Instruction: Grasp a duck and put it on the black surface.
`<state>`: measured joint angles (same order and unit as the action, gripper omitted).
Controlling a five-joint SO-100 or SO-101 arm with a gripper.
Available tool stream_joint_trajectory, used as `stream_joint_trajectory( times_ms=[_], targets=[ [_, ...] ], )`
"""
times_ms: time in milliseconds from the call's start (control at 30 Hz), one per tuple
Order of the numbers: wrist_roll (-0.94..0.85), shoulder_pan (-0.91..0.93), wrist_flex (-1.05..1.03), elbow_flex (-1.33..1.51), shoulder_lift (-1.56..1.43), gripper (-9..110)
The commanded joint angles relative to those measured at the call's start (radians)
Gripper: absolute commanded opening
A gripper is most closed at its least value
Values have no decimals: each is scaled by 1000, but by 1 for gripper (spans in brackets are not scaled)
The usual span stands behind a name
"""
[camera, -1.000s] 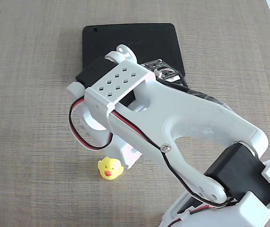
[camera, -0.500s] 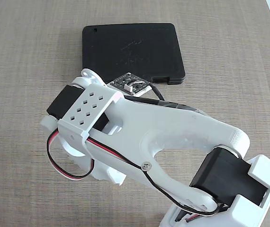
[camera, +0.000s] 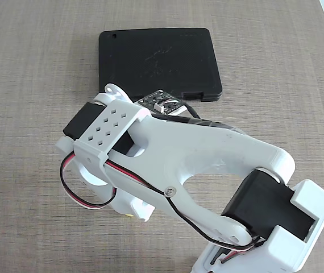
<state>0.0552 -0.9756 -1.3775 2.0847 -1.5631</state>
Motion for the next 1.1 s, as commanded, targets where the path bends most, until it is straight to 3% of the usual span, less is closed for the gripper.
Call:
stream_joint_trajectory(
  times_ms=[0,400,733,1067],
  targets=[
    [-8,9,35,8,11,41],
    [-8,58,107,64,-5,40],
    [-8,58,109,54,-6,21],
    [-8,60,109,61,-6,11]
  ],
)
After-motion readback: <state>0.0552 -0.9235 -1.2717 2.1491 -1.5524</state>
